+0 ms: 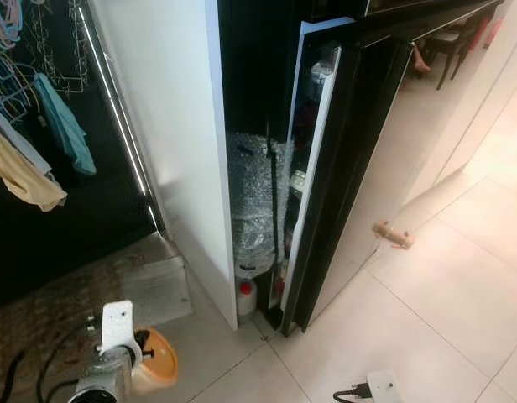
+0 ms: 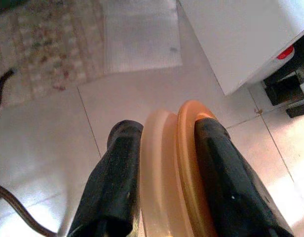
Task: Restocking fridge
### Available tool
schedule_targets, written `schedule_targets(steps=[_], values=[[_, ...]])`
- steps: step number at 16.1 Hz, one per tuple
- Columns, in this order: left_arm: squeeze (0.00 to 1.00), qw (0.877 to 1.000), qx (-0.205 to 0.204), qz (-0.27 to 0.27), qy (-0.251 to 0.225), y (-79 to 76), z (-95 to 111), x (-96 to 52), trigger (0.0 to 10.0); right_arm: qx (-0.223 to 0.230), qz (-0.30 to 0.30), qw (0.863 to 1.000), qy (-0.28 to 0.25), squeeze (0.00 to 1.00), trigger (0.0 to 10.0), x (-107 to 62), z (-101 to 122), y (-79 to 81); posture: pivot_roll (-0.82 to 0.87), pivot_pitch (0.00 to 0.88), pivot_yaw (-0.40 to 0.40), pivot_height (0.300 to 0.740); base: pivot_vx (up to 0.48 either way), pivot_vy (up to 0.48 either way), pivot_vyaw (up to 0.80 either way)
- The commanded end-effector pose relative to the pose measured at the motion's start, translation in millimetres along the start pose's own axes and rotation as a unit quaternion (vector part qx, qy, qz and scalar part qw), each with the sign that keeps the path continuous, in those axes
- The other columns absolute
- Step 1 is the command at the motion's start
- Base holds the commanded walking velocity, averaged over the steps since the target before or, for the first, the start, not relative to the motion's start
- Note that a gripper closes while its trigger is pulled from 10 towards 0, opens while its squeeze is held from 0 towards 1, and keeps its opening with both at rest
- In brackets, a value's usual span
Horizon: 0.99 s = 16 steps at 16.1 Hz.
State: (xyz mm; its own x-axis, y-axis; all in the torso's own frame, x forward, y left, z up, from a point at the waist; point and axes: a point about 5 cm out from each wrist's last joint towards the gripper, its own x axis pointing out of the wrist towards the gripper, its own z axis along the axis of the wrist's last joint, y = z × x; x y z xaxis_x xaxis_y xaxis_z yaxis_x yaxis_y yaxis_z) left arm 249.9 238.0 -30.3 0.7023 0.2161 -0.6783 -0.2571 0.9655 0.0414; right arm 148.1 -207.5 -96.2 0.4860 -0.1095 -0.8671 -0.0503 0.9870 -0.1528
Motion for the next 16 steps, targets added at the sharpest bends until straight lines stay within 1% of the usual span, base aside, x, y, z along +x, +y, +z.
schedule_targets(steps=[1,3,5,8,9,10,11,12,14,15,16], values=[[0.0,1.0,-0.026,0.009,0.011,1.8,-6.7,-0.3,10.0,0.009,-0.002,1.0,0.003,0.0,10.0,0.0,-1.2,1.8,-0.08,0.0,0.005,0.74,0.0,0.0,0.0],[0.0,0.998,-0.054,0.005,0.035,-0.6,-19.1,-1.3,10.0,0.015,-0.002,1.0,0.001,0.0,10.0,0.0,-0.8,3.4,-0.09,0.0,0.012,0.74,0.0,0.0,0.0],[0.0,0.997,-0.06,0.001,0.046,-1.9,-25.0,-1.6,10.0,0.019,-0.003,1.0,0.0,0.0,10.0,0.0,-0.7,4.3,-0.09,0.0,0.012,0.74,0.0,0.0,0.0],[0.0,0.997,-0.059,0.002,0.047,-2.1,-25.9,-1.3,10.0,0.02,-0.003,1.0,-0.001,0.0,10.0,0.0,-0.7,4.4,-0.09,0.0,0.012,0.74,0.0,0.0,0.0],[0.0,0.996,-0.072,0.003,0.051,-3.0,-29.4,-2.0,10.0,0.022,-0.005,1.0,-0.001,0.0,10.0,0.0,-0.9,4.3,-0.1,0.0,0.012,0.74,0.0,0.0,0.0],[0.0,0.991,-0.12,-0.002,0.057,-7.1,-38.4,-3.9,10.0,0.019,-0.005,1.0,0.001,0.0,10.0,-0.2,-1.9,3.1,-0.09,0.0,0.005,0.74,0.0,0.0,0.0],[0.0,0.985,-0.16,-0.002,0.063,-6.6,-46.1,-5.9,10.0,0.008,0.0,1.0,0.007,0.0,10.0,-0.4,-3.5,2.3,-0.11,0.0,0.01,0.74,0.0,0.0,0.0],[0.0,0.985,-0.159,-0.003,0.065,-5.3,-47.1,-6.1,10.0,0.012,0.002,1.0,0.007,0.0,10.0,-0.5,-4.1,2.5,-0.12,0.0,0.013,0.74,0.0,0.0,0.0],[0.0,0.99,-0.121,-0.006,0.075,-6.6,-47.9,-6.0,10.0,0.056,-0.007,0.998,0.006,0.0,10.0,-1.1,-7.1,2.6,-0.13,0.0,0.02,0.74,0.0,0.0,0.0],[0.0,0.99,-0.118,0.005,0.08,-1.1,-49.9,-6.6,10.0,0.071,-0.012,0.997,0.007,0.0,10.0,-1.2,-7.9,2.2,-0.12,0.0,0.011,0.74,0.0,0.0,0.0],[0.0,0.989,-0.123,0.018,0.084,5.9,-57.4,-9.2,10.0,0.069,-0.012,0.998,0.006,0.0,10.0,-1.2,-7.7,2.4,-0.12,0.0,0.002,0.74,0.0,0.0,0.0]])
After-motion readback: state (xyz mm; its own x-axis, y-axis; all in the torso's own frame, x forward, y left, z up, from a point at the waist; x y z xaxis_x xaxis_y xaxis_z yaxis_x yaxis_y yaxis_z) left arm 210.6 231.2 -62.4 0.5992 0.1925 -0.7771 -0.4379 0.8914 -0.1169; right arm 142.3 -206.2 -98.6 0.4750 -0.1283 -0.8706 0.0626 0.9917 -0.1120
